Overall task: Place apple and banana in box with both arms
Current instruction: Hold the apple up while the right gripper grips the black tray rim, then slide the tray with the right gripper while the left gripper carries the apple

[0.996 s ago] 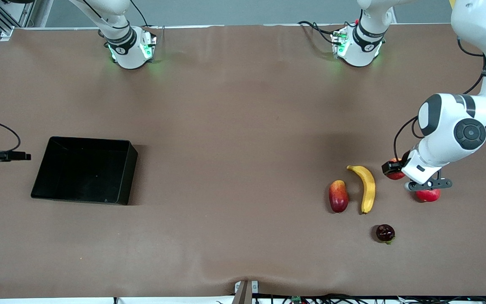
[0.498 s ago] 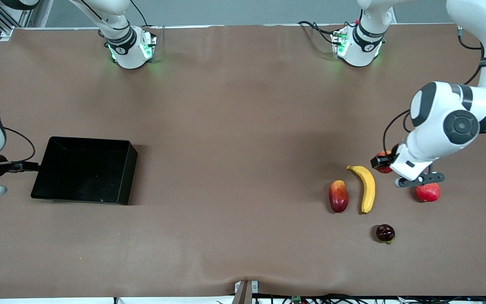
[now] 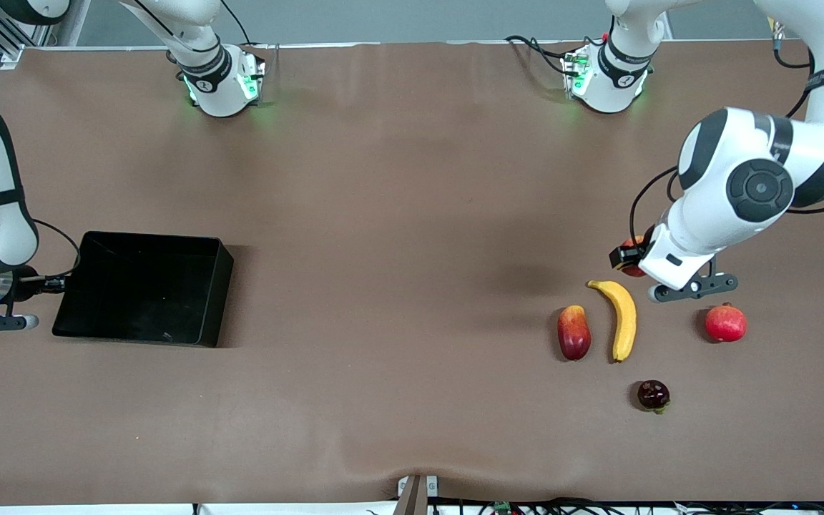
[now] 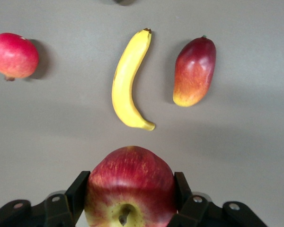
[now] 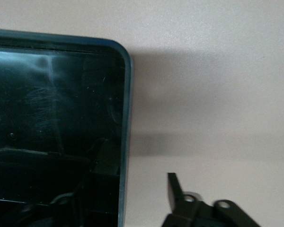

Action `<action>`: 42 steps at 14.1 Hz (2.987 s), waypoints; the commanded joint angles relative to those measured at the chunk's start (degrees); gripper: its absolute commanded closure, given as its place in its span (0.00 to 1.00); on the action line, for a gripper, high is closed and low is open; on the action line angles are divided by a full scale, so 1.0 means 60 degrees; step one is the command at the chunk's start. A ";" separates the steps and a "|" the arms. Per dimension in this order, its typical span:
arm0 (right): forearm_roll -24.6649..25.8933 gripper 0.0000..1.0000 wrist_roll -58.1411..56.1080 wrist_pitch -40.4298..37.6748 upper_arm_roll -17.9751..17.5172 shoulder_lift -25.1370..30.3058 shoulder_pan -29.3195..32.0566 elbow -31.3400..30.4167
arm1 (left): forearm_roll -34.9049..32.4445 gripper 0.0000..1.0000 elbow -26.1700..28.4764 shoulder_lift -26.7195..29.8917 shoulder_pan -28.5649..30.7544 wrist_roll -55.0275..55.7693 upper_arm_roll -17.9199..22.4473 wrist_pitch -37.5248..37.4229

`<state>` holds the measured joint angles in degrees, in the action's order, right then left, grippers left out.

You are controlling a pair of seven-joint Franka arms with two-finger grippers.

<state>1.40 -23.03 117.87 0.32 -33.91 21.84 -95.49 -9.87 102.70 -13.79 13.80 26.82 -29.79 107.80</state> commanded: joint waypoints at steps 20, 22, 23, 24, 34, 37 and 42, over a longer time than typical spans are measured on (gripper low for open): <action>-0.2108 1.00 0.7438 -0.3913 -0.0316 0.0965 -0.5379 0.1896 | -0.0127 1.00 -0.0270 0.0219 0.0073 0.0758 -0.0600 -0.0594; -0.2602 1.00 0.7851 -0.3913 -0.0316 0.0950 -0.6112 0.1867 | -0.0084 1.00 -0.0344 0.0190 0.0029 0.1095 -0.0703 -0.0594; -0.3085 1.00 0.7998 -0.3855 -0.0316 0.0950 -0.6478 0.1881 | 0.0062 1.00 -0.0388 0.0146 0.0044 0.1314 -0.0877 -0.0594; -0.3423 1.00 0.8275 -0.3782 -0.0316 0.0950 -0.6888 0.1896 | 0.0179 1.00 -0.0403 0.0073 0.0029 0.1592 -0.0952 -0.0580; -0.3529 1.00 0.9800 -0.1235 -0.0287 0.0204 -0.9659 0.1881 | 0.0312 1.00 -0.0476 -0.0513 -0.0937 0.3496 -0.1026 -0.0141; -0.3296 1.00 1.0472 -0.0182 -0.0243 -0.0338 -1.0172 0.1896 | 0.0224 1.00 -0.0447 -0.0805 -0.1332 0.4142 -0.1026 0.0122; -0.3002 0.00 1.0651 -0.0061 -0.0243 -0.0486 -1.0188 0.1910 | 0.0180 1.00 -0.0243 -0.1669 -0.1626 0.4802 -0.1011 0.0825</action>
<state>-17.57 39.83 118.01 -1.51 -37.65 -39.15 -84.79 -8.62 101.17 -21.44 3.84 54.42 -35.77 110.84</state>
